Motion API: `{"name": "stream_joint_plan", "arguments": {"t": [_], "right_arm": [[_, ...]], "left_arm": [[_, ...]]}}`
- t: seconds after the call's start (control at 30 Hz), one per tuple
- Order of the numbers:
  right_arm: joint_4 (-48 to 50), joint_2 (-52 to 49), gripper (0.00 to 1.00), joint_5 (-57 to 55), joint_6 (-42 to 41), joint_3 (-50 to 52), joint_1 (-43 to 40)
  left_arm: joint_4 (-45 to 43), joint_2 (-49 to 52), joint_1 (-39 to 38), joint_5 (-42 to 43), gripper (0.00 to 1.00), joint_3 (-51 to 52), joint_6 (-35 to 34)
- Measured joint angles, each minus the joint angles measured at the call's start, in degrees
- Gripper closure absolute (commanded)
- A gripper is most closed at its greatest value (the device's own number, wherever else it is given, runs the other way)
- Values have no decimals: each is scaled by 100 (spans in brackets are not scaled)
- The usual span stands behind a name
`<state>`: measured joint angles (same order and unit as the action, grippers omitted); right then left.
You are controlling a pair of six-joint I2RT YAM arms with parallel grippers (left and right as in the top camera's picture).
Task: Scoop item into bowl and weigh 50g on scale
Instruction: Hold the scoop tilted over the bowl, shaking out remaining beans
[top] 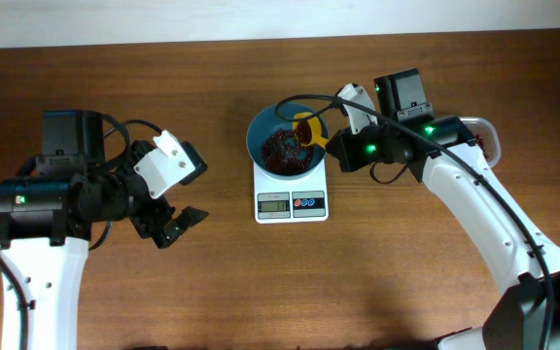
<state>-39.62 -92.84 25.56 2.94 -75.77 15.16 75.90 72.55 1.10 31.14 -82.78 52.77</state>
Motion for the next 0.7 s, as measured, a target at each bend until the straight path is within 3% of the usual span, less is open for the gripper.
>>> {"name": "stream_joint_plan", "arguments": {"t": [0.7], "right_arm": [[114, 0, 96, 0, 0, -11, 0]], "left_arm": [[0, 0, 0, 0, 1, 0, -2]]}}
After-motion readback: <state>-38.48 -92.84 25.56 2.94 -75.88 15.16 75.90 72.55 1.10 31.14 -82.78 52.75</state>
